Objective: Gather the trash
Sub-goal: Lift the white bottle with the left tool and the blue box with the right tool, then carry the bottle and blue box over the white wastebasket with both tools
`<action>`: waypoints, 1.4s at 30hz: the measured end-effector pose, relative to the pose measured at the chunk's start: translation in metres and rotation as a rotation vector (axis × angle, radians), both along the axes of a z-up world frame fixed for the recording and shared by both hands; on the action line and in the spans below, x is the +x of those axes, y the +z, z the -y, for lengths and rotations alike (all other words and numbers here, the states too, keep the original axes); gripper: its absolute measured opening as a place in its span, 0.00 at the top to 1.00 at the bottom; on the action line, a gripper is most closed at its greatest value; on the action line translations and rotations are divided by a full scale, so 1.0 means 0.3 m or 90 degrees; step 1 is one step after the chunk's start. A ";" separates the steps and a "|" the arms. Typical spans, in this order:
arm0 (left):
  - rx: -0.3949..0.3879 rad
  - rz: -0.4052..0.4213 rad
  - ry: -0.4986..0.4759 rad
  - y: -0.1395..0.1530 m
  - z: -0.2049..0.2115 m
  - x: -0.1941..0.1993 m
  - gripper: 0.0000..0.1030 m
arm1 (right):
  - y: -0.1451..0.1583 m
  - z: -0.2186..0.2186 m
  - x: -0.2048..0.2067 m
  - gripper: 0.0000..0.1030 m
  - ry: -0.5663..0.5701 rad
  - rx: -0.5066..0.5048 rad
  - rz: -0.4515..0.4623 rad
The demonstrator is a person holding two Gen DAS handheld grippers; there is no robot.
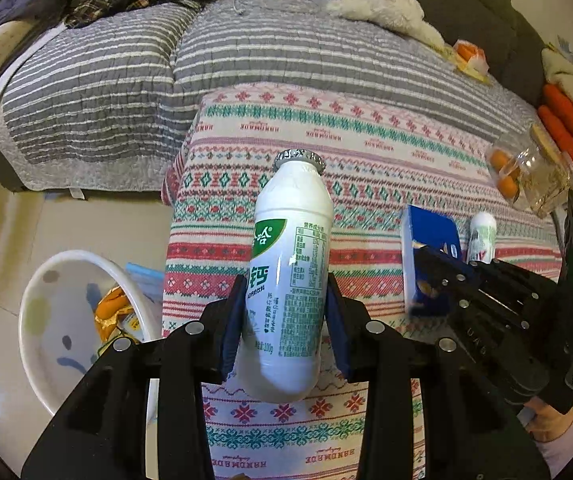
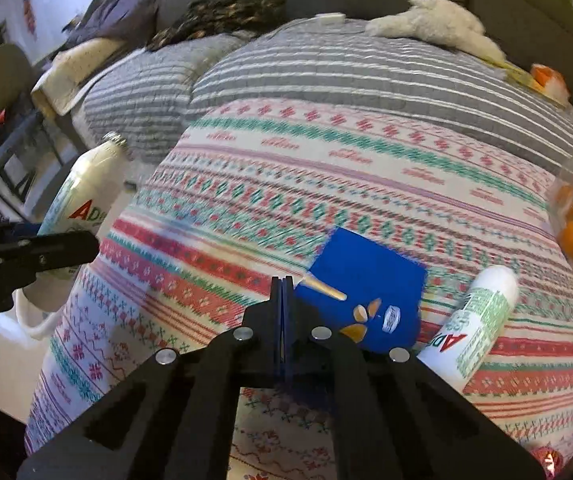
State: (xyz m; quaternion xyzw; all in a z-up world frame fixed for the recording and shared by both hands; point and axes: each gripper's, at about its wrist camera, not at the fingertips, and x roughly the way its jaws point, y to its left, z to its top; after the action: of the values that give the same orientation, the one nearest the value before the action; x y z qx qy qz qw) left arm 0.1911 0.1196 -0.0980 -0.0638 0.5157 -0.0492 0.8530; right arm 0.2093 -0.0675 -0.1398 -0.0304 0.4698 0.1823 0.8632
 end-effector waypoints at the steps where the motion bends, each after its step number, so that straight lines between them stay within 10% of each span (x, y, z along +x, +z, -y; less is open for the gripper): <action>1: -0.001 0.004 0.000 0.006 0.003 -0.001 0.65 | 0.006 0.013 0.002 1.00 -0.007 0.004 0.002; 13: -0.012 0.030 -0.007 0.037 0.028 -0.005 0.65 | 0.092 0.105 0.048 0.94 -0.075 0.059 -0.007; 16: -0.015 0.030 0.001 0.035 0.009 -0.007 0.65 | 0.059 0.105 0.070 0.15 -0.119 0.055 -0.031; 29: -0.030 0.028 0.014 0.038 -0.025 0.003 0.65 | -0.141 0.038 0.146 0.11 -0.174 -0.076 -0.119; 34: -0.034 0.030 0.014 0.042 -0.029 0.001 0.65 | -0.109 0.062 0.114 0.28 -0.159 -0.054 -0.085; 42: -0.051 0.058 0.012 0.082 -0.019 -0.014 0.65 | 0.017 0.129 0.043 0.28 -0.158 -0.003 -0.006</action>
State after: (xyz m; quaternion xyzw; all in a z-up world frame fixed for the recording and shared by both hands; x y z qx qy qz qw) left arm 0.1868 0.1252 -0.0736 -0.1003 0.4733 -0.0650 0.8727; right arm 0.2224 -0.1064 -0.1348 0.0269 0.4745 0.0733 0.8768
